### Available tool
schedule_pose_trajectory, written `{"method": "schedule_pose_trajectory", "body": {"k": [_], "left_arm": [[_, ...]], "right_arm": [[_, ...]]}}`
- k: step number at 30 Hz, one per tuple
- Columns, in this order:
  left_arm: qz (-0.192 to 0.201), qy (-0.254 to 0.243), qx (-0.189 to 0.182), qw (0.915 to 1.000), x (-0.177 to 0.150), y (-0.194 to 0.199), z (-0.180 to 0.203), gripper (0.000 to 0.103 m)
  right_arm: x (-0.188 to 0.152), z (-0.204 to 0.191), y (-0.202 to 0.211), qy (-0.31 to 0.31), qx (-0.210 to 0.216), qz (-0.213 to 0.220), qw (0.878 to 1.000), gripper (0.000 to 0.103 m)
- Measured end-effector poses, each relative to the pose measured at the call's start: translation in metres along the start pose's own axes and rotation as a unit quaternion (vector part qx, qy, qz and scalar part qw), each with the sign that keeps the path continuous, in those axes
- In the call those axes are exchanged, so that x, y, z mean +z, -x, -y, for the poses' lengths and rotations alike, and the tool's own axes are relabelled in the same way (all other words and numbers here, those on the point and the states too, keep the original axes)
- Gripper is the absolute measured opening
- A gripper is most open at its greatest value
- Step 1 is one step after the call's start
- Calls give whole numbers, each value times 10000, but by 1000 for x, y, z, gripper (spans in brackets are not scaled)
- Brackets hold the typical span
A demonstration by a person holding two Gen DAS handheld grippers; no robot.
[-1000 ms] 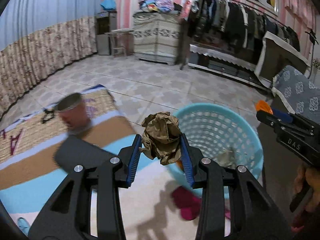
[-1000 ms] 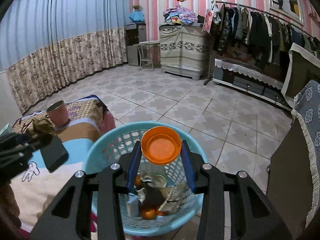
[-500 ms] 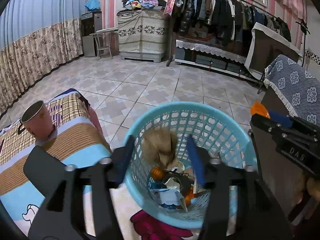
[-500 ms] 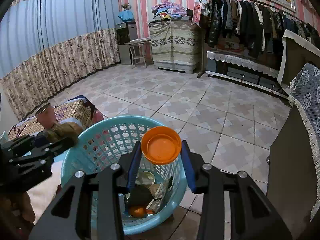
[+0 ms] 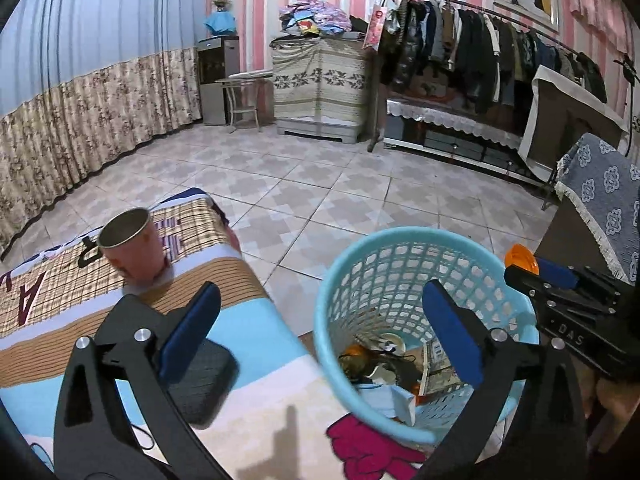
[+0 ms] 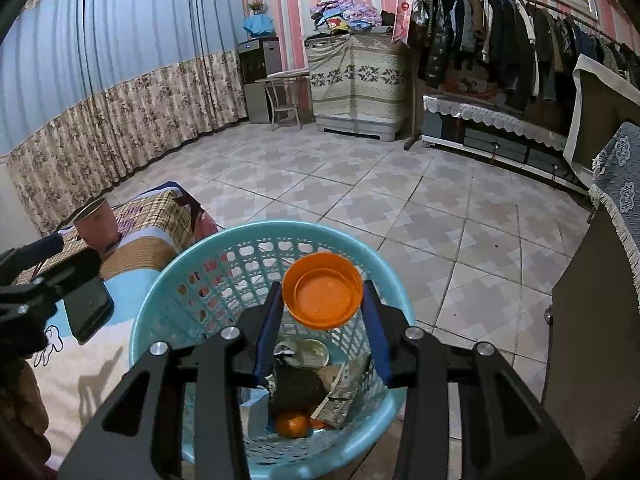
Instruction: Collect trash
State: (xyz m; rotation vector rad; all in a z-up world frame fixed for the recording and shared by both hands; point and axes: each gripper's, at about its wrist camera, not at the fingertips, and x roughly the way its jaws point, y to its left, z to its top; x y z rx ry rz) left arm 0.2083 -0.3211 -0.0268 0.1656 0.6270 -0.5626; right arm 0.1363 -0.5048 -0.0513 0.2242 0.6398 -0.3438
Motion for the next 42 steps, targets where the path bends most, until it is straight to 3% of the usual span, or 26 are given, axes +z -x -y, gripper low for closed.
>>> {"method": "schedule_pose_trajectory", "body": {"k": [4, 6, 10, 12, 13, 21, 26, 35, 42], "left_arm": [[20, 49, 79, 10000, -2, 7, -10, 97], [21, 32, 129, 9999, -2, 11, -14, 97], [133, 36, 227, 9996, -4, 25, -23, 98], [193, 45, 306, 9993, -6, 33, -28, 98], [224, 47, 343, 9992, -7, 38, -32, 98], [471, 217, 670, 9964, -20, 85, -61, 98], [665, 428, 885, 9929, -45, 126, -85, 98], [606, 898, 1393, 9843, -101, 197, -134, 98], [570, 1069, 1922, 9739, -125, 235, -160, 98]], "right_arm": [[2, -6, -4, 23, -14, 2, 10000, 42], [4, -9, -5, 21, -39, 21, 10000, 72], [7, -17, -6, 72, -112, -2, 9999, 76], [6, -19, -4, 46, -145, 3, 9999, 92], [6, -20, -1, 26, -170, 55, 9998, 94], [1, -38, 25, 153, -269, 169, 9994, 98], [-10, -61, 57, 207, -193, 289, 9992, 98], [-43, -121, 123, 484, 258, 490, 9973, 98], [-75, -168, 163, 650, 774, 431, 9939, 98]]}}
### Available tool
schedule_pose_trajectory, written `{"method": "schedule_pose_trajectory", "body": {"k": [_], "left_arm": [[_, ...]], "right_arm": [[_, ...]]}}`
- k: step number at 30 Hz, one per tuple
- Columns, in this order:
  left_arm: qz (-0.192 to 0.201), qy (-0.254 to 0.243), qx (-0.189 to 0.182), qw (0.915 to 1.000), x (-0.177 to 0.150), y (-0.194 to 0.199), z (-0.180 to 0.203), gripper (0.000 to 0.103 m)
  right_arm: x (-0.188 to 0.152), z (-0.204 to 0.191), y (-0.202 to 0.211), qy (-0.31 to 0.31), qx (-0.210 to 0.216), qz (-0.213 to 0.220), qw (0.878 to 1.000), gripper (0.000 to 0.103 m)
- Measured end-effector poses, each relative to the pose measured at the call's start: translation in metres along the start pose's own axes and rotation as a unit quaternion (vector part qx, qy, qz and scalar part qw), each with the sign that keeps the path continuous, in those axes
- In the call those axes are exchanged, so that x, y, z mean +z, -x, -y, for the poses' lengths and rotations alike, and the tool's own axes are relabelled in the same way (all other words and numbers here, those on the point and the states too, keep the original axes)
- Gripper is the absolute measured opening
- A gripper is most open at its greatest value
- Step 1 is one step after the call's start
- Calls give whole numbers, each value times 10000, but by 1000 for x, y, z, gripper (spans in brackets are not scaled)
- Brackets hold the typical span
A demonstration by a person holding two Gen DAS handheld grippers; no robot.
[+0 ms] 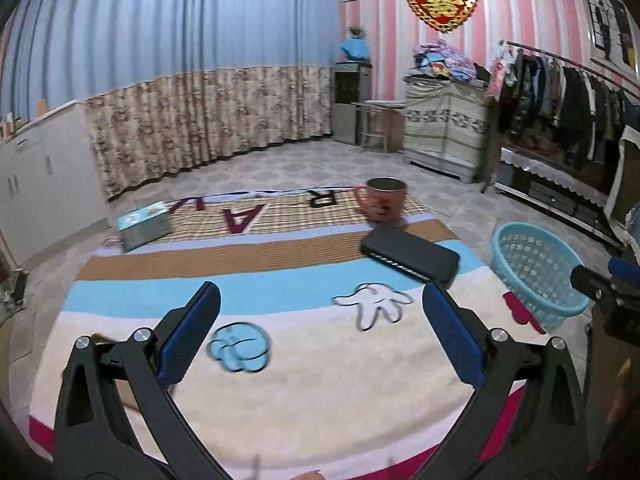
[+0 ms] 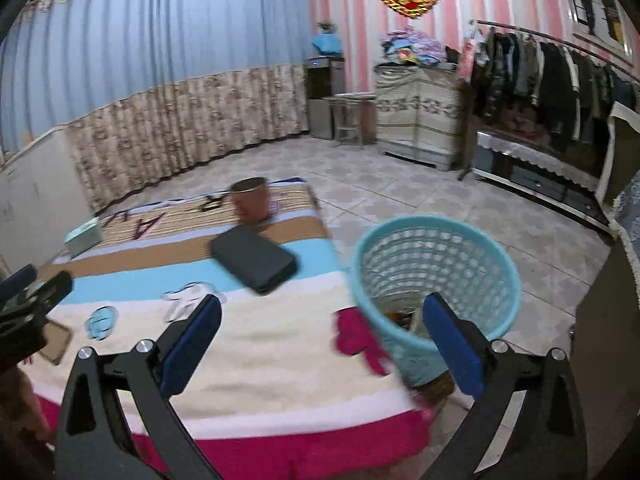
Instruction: Collect trash
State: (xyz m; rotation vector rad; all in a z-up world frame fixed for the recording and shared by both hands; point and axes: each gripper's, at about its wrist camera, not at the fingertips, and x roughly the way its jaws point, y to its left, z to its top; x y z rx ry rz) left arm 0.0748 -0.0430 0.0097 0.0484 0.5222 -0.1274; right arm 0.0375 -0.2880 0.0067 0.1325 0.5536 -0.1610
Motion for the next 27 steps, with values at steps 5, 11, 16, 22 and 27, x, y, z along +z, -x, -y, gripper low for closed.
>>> {"method": "schedule_pose_trajectory", "body": {"k": [5, 11, 16, 22, 27], "left_arm": [[-36, 140, 49, 9999, -6, 15, -23, 98], [-202, 260, 32, 9995, -18, 22, -31, 98], [-171, 163, 74, 9997, -26, 25, -35, 98], [-181, 85, 52, 9998, -29, 25, -31, 98], [-124, 34, 25, 9999, -27, 27, -27, 98]], "right_arm": [[-12, -27, 14, -37, 105, -22, 9999, 98], [-18, -51, 31, 49, -177, 285, 9994, 98], [-23, -60, 33, 116, -229, 369, 9990, 98], [-22, -62, 32, 81, -253, 431, 9987, 98], [-23, -63, 34, 43, -283, 528, 9982, 98]]}}
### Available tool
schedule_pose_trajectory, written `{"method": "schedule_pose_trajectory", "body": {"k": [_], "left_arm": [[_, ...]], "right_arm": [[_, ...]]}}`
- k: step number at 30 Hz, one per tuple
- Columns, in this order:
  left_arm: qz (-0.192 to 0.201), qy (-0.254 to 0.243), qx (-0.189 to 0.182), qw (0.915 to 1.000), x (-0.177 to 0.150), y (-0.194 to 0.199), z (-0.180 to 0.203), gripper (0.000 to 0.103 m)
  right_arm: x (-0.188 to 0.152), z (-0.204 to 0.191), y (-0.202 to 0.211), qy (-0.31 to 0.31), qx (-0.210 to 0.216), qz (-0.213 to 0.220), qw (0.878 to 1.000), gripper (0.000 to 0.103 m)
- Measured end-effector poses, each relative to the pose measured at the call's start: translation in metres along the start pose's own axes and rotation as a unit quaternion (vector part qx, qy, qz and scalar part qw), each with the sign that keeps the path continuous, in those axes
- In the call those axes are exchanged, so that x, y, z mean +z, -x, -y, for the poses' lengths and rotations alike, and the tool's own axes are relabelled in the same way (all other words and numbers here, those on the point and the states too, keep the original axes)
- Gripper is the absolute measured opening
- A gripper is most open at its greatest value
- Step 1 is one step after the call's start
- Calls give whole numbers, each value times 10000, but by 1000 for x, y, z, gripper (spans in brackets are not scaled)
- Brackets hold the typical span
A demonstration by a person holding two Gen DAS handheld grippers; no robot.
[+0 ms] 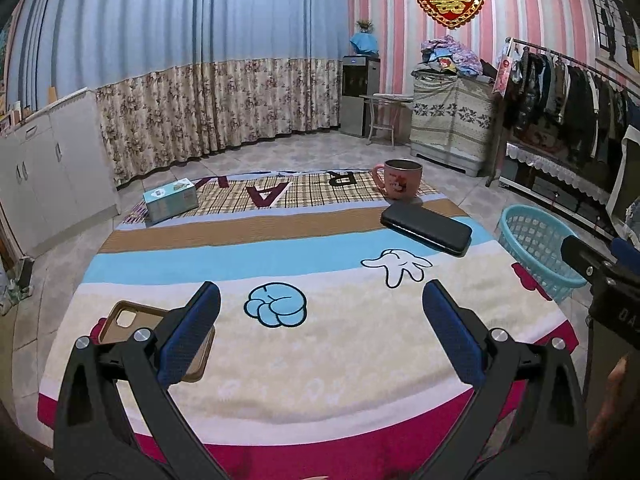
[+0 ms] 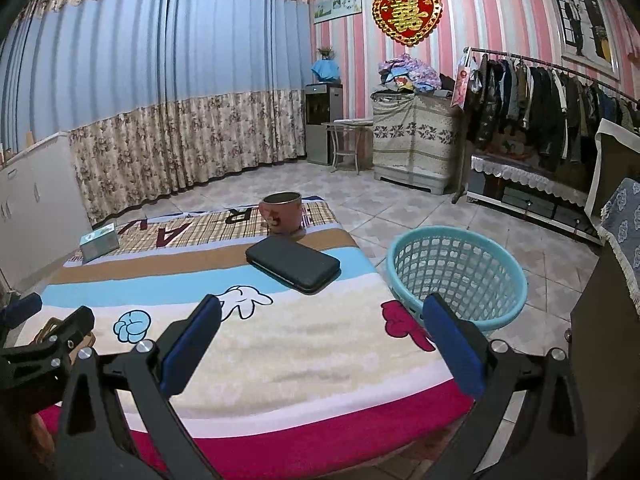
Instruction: Collect trash
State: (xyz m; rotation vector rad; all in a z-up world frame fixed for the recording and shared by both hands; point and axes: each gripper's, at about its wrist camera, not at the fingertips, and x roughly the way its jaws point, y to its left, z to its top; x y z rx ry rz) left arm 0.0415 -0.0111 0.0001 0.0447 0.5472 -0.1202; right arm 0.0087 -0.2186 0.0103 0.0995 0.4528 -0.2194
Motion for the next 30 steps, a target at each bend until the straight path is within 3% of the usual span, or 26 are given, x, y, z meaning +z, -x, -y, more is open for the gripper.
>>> {"method": "schedule_pose_trajectory", "body": {"k": [30], "left_arm": [[314, -79, 129, 9994, 1, 20, -2, 98]], "right_arm": [[-4, -6, 6, 57, 85, 200, 9997, 98]]}}
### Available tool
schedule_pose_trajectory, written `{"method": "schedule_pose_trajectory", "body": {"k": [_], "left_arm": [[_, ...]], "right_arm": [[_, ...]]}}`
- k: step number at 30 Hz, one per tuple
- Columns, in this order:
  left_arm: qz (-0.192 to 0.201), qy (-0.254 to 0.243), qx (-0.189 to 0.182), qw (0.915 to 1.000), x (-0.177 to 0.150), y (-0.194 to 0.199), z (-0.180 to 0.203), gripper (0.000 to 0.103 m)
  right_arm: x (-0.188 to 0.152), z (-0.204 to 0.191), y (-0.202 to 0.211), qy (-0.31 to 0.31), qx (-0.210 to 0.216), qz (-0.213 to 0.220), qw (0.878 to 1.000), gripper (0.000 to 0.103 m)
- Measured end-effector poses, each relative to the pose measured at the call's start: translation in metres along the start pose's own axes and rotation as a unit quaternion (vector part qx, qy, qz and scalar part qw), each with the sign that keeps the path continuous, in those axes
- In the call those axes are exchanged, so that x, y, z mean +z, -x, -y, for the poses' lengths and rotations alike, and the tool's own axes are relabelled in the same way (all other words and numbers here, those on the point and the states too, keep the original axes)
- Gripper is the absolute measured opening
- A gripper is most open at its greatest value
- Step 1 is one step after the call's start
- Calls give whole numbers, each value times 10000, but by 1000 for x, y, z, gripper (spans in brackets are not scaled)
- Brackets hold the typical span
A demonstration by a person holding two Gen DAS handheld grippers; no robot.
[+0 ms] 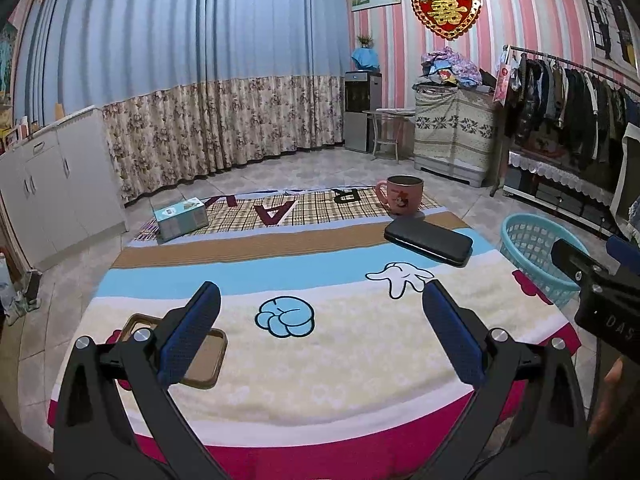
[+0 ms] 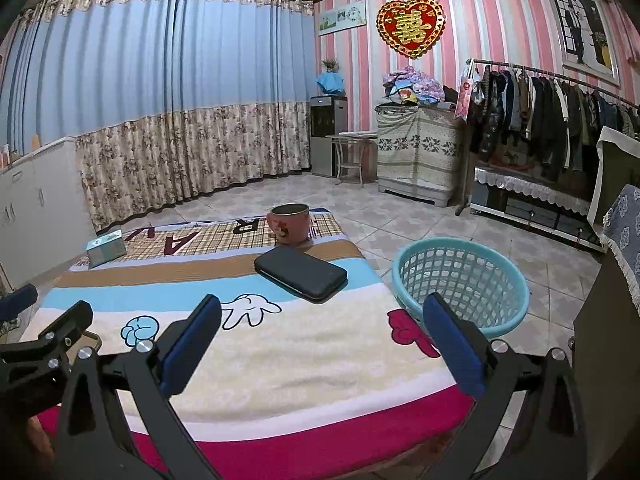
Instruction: Collect trash
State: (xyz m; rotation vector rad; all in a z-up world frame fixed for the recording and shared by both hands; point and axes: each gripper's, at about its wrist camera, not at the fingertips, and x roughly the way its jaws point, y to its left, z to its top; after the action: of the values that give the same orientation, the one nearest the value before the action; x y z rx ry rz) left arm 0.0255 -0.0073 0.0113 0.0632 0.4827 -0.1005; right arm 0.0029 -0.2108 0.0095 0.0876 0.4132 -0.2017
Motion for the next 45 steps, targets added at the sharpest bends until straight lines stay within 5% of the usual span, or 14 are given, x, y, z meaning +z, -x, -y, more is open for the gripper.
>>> {"method": "schedule_pose_trajectory", "body": {"k": [45], "left_arm": [[70, 42, 24, 10000, 1, 1, -5, 98]], "right_arm": [[-4, -2, 0, 33, 12, -5, 10000, 98]]}}
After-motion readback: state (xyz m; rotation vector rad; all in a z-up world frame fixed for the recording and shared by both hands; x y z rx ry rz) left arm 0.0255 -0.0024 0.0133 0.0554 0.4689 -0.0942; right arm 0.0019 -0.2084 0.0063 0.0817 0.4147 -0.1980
